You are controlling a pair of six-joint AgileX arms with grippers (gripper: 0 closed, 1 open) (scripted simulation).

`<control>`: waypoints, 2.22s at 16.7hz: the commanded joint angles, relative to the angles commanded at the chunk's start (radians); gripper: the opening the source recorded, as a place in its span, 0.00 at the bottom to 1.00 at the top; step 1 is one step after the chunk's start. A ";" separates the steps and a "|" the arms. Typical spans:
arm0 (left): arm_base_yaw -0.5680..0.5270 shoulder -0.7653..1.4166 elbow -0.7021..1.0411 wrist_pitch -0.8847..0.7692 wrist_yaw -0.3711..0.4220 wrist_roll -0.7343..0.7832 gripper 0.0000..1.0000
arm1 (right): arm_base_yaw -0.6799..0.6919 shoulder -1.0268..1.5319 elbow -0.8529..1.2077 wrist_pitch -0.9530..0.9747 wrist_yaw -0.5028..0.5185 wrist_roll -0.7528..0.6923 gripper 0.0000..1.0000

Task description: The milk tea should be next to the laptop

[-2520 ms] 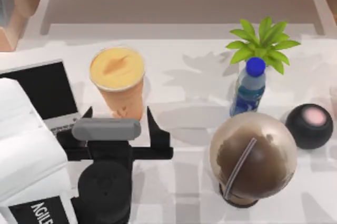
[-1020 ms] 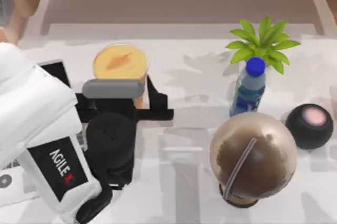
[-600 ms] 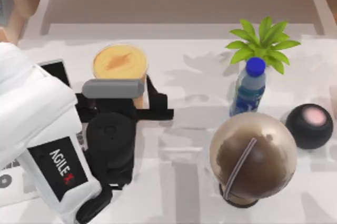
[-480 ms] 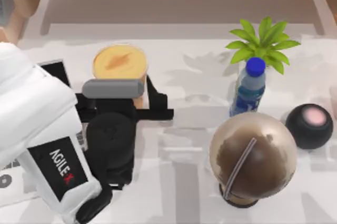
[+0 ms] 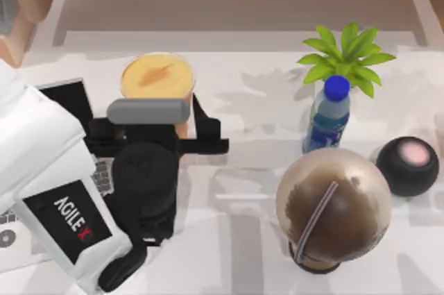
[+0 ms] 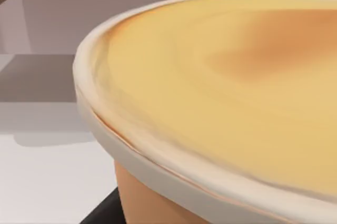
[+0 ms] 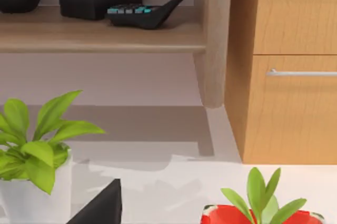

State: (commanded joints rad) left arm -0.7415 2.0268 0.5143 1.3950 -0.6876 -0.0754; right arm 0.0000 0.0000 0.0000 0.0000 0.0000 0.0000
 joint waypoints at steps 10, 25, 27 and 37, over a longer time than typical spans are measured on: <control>-0.053 -0.133 0.002 0.022 -0.064 -0.005 0.00 | 0.000 0.000 0.000 0.000 0.000 0.000 1.00; -0.252 -0.387 -0.253 -0.124 -0.269 -0.038 0.00 | 0.000 0.000 0.000 0.000 0.000 0.000 1.00; -0.269 -0.404 -0.276 -0.137 -0.283 -0.042 0.00 | 0.000 0.000 0.000 0.000 0.000 0.000 1.00; -0.278 -0.412 -0.292 -0.141 -0.294 -0.043 0.00 | 0.000 0.000 0.000 0.000 0.000 0.000 1.00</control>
State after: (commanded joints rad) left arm -1.0190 1.6152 0.2220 1.2537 -0.9816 -0.1180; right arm 0.0000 0.0000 0.0000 0.0000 0.0000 0.0000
